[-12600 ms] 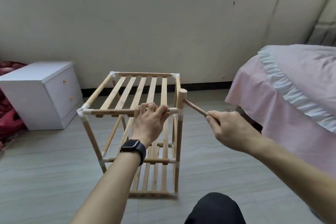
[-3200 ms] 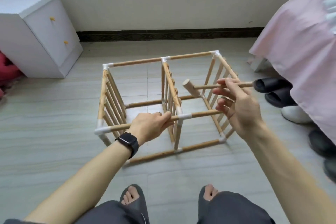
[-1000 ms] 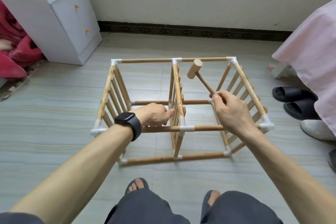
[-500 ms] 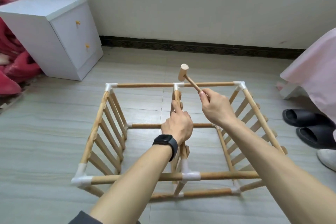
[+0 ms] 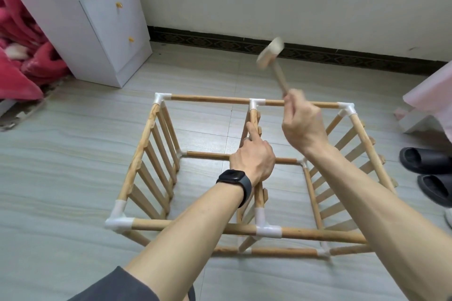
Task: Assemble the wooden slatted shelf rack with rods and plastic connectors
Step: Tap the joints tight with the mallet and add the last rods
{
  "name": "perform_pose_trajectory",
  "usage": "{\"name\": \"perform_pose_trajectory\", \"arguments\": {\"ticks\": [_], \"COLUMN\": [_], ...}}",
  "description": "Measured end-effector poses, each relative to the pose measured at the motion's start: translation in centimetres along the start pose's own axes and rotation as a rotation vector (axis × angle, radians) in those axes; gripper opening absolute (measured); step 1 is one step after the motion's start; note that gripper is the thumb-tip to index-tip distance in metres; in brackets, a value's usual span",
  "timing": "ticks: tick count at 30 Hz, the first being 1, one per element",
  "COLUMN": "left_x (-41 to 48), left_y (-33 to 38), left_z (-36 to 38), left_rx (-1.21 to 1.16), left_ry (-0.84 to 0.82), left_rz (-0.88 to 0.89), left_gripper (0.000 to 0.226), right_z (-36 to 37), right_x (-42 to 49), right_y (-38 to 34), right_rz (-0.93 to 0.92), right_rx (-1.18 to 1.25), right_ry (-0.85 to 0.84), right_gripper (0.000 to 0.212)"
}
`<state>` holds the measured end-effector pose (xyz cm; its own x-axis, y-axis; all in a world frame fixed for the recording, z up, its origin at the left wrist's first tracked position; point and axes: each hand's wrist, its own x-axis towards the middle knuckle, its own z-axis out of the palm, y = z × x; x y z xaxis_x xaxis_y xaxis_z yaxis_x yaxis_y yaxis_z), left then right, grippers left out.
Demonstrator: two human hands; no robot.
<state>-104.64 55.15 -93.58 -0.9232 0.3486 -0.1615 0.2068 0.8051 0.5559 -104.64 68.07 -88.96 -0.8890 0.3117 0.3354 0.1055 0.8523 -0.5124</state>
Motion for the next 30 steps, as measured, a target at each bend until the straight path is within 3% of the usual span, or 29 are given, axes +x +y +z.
{"name": "perform_pose_trajectory", "arguments": {"ticks": [2, 3, 7, 8, 10, 11, 15, 16, 19, 22, 26, 28, 30], "left_x": [0.0, -0.1, -0.2, -0.2, -0.2, -0.3, -0.4, -0.3, -0.2, 0.1, 0.4, 0.6, 0.4], "left_y": [0.0, 0.0, 0.1, 0.0, 0.1, 0.1, 0.2, 0.1, 0.0, -0.1, -1.7, -4.3, -8.1], "left_z": [-0.1, -0.1, -0.3, -0.3, -0.4, -0.4, -0.5, -0.4, -0.2, -0.3, -3.1, -6.2, -9.5], "left_rx": [0.003, -0.006, -0.039, -0.037, -0.038, -0.043, -0.059, -0.058, -0.043, -0.055, -0.091, 0.073, 0.306], "left_ry": [-0.007, -0.009, 0.001, -0.003, -0.008, -0.007, 0.004, 0.006, 0.003, -0.037, -0.276, -0.154, 0.147], "left_rz": [0.003, 0.006, 0.01, 0.01, 0.014, 0.018, 0.018, 0.018, 0.028, 0.02, 0.074, 0.117, 0.084], "left_gripper": [0.064, 0.063, 0.062, 0.062, 0.062, 0.062, 0.061, 0.061, 0.063, 0.065, 0.065, 0.06, 0.057], "right_z": [0.1, -0.2, -0.6, -0.2, 0.3, 0.2, 0.2, 0.3, 0.4, -0.7, -1.0, -0.7, 0.2], "right_x": [0.4, 0.8, 1.0, 0.6, 0.3, 0.4, 0.4, 0.3, 0.5, 1.5, 0.4, -0.5, -1.0], "right_y": [0.5, 0.5, 0.1, 0.3, 0.7, 0.9, 0.5, 0.5, 0.8, 0.3, -0.2, -1.3, -2.9], "right_rz": [0.106, 0.125, 0.01, 0.021, 0.146, 0.18, 0.072, 0.086, 0.224, 0.221, 0.227, 0.194, 0.155], "right_rx": [-0.161, -0.131, 0.051, 0.007, -0.17, -0.189, 0.043, 0.029, -0.205, -0.177, 0.0, 0.058, 0.094], "right_ry": [-0.289, -0.296, 0.027, -0.009, -0.277, -0.325, -0.028, -0.049, -0.384, -0.324, -0.21, -0.212, -0.223], "right_gripper": [0.029, 0.03, 0.027, 0.027, 0.03, 0.031, 0.025, 0.025, 0.03, 0.03, 0.031, 0.028, 0.028]}}
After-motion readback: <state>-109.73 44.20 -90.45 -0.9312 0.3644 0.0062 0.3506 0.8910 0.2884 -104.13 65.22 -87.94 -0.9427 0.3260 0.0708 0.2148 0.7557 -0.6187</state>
